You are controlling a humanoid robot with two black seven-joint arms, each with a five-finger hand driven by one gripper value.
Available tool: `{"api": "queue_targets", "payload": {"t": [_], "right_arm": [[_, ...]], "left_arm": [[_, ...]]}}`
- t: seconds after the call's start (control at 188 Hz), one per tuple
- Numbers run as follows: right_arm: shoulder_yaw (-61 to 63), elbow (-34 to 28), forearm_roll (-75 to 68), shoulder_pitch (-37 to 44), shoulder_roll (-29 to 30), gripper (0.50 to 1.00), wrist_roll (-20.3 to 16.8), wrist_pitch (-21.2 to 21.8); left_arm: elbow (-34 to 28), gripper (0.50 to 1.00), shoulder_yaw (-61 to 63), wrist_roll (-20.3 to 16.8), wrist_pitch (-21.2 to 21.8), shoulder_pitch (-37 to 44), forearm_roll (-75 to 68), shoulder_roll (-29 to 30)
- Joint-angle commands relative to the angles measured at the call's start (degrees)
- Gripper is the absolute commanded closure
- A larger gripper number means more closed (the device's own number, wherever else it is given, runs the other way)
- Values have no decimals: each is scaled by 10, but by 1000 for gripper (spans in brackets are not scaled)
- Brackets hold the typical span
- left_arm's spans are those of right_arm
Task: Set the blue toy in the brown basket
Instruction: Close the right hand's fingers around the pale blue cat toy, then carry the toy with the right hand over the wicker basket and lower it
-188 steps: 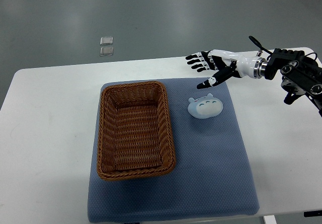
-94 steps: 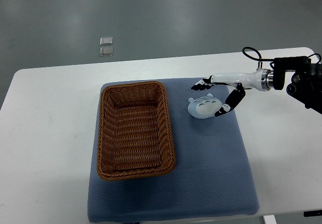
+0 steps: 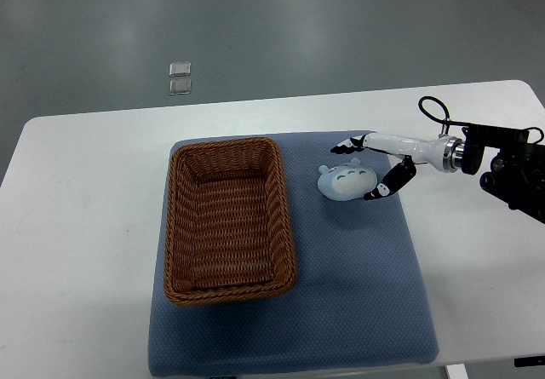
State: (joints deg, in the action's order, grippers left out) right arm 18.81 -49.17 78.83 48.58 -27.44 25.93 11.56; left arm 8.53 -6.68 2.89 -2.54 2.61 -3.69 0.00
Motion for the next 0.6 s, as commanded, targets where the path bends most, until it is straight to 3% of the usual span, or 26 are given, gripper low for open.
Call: {"api": "queue_targets", "payload": {"t": [0.0,0.042,0.165,0.308,0.594], "right_arm": [[1,1,0,0,5,703,-2,-7],[0,3,0,0,13,720,-3,-7],[0,9,-2,-1,20,883,-3,-8],[1,9,-3,-2,20,999,-1,-8],[33,5,-18,13,26,1000,15,-3]], "left_arm": [[0,500,0,0,0,0,0,0],[0,500,0,0,0,-1,0,0],[0,500,0,0,0,0,0,0],[0,500,0,0,0,-1,0,0],[0,500,0,0,0,0,0,0]]}}
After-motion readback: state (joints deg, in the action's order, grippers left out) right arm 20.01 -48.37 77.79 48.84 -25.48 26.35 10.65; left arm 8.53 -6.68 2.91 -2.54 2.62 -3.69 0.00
